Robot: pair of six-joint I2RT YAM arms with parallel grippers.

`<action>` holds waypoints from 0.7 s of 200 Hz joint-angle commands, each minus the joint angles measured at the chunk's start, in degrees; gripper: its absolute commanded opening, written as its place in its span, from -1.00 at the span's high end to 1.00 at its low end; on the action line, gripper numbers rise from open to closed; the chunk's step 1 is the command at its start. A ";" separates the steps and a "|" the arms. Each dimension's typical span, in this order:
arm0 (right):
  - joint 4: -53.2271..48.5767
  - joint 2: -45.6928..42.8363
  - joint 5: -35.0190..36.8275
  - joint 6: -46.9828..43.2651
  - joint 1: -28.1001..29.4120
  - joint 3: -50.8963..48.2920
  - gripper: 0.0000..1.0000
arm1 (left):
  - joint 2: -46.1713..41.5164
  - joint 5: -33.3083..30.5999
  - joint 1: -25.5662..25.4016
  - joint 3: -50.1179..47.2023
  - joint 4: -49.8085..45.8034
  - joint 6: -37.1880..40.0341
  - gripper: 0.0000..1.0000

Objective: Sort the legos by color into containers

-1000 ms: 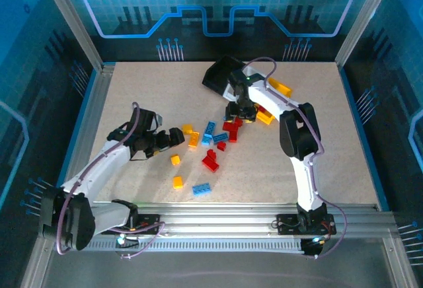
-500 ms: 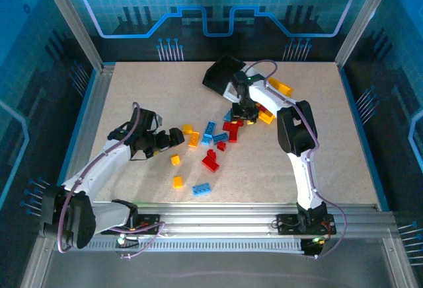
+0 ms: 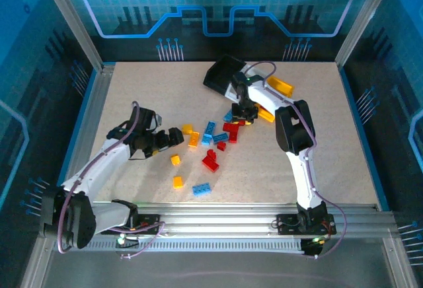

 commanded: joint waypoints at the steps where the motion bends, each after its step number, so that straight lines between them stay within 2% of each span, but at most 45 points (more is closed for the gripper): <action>1: -0.59 0.06 -0.45 0.14 -0.59 0.55 0.25 | -0.59 -0.01 0.39 1.30 -1.64 0.33 -0.98; 90: 0.71 -13.66 -1.12 0.49 -0.87 -5.63 0.32 | -1.38 0.87 0.39 -0.79 1.29 -2.63 -0.98; 140: 0.52 -17.54 -1.28 -0.38 -7.96 -6.64 0.32 | -0.65 1.40 0.39 -0.59 2.21 -3.79 -0.98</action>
